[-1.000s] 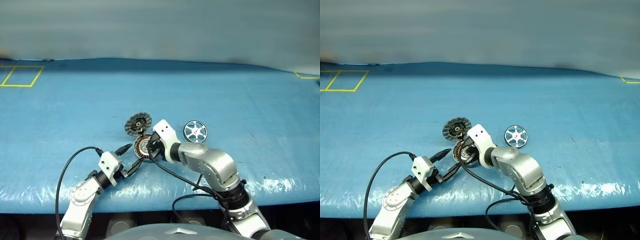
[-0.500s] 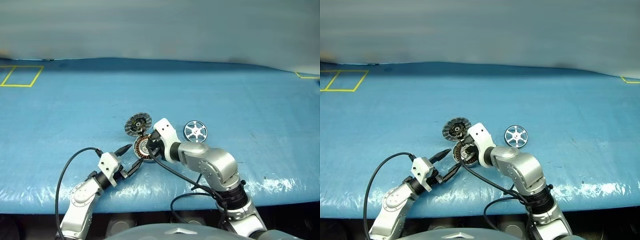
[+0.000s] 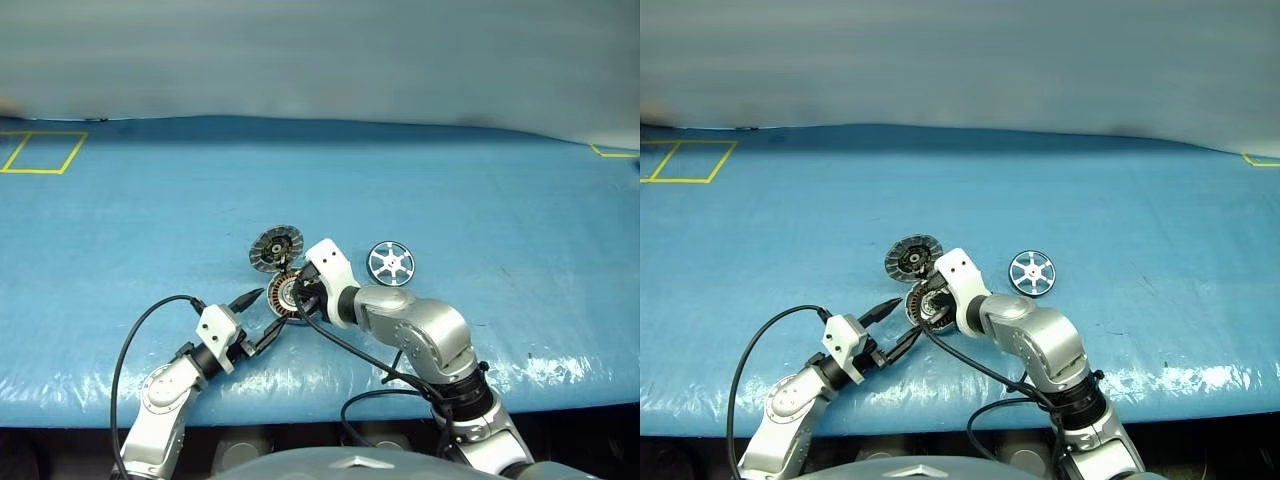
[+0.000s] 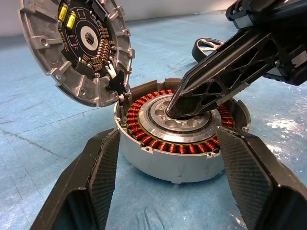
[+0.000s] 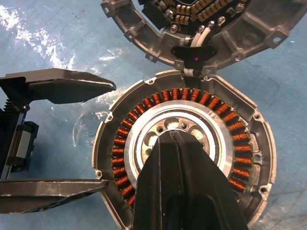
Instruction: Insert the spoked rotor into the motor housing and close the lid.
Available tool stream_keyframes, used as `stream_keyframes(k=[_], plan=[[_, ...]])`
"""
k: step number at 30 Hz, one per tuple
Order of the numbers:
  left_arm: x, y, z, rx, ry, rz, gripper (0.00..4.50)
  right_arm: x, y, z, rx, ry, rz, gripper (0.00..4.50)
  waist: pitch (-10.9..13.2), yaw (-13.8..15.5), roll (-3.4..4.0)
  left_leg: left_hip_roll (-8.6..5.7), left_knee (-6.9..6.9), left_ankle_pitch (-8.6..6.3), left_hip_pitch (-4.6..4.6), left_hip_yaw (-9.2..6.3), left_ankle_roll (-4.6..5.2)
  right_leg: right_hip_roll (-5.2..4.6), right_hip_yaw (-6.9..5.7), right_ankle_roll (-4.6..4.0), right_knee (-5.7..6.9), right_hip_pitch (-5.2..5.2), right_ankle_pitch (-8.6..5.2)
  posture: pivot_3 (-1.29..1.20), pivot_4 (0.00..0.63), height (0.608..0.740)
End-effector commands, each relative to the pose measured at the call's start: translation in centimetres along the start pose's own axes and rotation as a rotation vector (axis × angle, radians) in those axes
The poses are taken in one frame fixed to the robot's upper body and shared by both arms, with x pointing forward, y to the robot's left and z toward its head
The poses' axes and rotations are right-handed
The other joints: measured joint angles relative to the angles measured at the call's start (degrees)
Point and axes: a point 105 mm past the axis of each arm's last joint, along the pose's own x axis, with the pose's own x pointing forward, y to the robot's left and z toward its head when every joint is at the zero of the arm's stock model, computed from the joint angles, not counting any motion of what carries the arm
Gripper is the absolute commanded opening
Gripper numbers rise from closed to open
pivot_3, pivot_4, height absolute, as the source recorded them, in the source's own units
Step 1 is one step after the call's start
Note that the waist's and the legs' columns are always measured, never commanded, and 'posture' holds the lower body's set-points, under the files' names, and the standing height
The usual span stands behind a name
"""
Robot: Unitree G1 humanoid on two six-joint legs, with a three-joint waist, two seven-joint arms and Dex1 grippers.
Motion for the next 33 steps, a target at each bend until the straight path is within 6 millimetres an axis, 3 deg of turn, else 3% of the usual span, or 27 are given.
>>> stream_keyframes(k=[1,7,9,12,18,19,26,33], plan=[[0.0,-0.2,-0.2,-0.007,0.005,-0.005,3.39,-2.0,0.2,2.7,-0.039,-0.15,0.013,0.06,0.01,0.04,0.02,-0.01,0.0,0.0,-0.03,0.0,0.0,-0.01,-0.01,0.01,0.0,-0.02,0.0,0.0,0.15,0.74],[-0.1,0.0,0.1,0.012,-0.004,0.015,3.39,-5.2,-3.1,3.6,-0.113,-0.263,-0.142,0.06,0.02,0.18,0.01,-0.04,-0.02,0.0,-0.05,-0.02,0.0,-0.04,-0.03,0.03,-0.05,-0.02,-0.02,0.0,0.15,0.74],[-0.1,0.2,0.4,0.029,-0.017,0.03,3.39,-6.8,-5.9,2.8,-0.106,-0.258,-0.273,0.06,0.03,0.28,0.0,-0.06,-0.03,0.0,-0.05,-0.02,0.0,-0.06,-0.04,0.03,-0.06,-0.02,-0.02,0.0,0.15,0.74],[-0.2,0.2,0.7,0.049,-0.019,0.029,3.39,-8.6,-8.9,1.2,-0.157,-0.195,-0.415,0.62,0.06,0.49,-0.01,-0.1,-0.05,-0.01,-0.07,-0.01,0.01,-0.1,-0.04,0.07,-0.07,-0.02,-0.05,0.0,0.15,0.74],[-0.1,0.1,0.9,0.061,-0.019,0.021,3.39,-9.9,-11.9,-0.5,-0.214,-0.105,-0.592,2.59,0.12,0.4,-0.02,-0.08,-0.08,-0.02,-0.08,0.02,0.03,-0.06,-0.03,0.11,-0.05,-0.07,-0.1,0.0,0.15,0.74],[-0.1,0.1,0.9,0.06,-0.019,0.021,3.39,-9.8,-12.0,-0.8,-0.186,-0.103,-0.606,2.88,0.13,0.42,-0.04,-0.07,-0.07,-0.02,-0.08,0.01,0.03,-0.05,-0.03,0.12,-0.05,-0.07,-0.11,0.0,0.15,0.74],[-0.2,0.0,0.9,0.056,-0.012,0.017,3.39,-8.8,-12.0,-2.0,0.071,-0.133,-0.666,2.88,0.18,0.48,-0.08,-0.06,-0.11,-0.02,-0.13,-0.01,0.02,-0.02,0.0,0.28,-0.04,-0.1,-0.04,0.0,0.15,0.74],[-0.4,0.0,1.1,0.055,-0.013,0.02,3.39,-8.3,-11.5,-2.6,0.137,-0.134,-0.701,2.88,0.19,0.47,-0.07,-0.09,-0.1,-0.03,-0.18,-0.01,0.04,-0.07,-0.01,0.25,-0.05,-0.12,-0.03,0.0,0.15,0.74]])
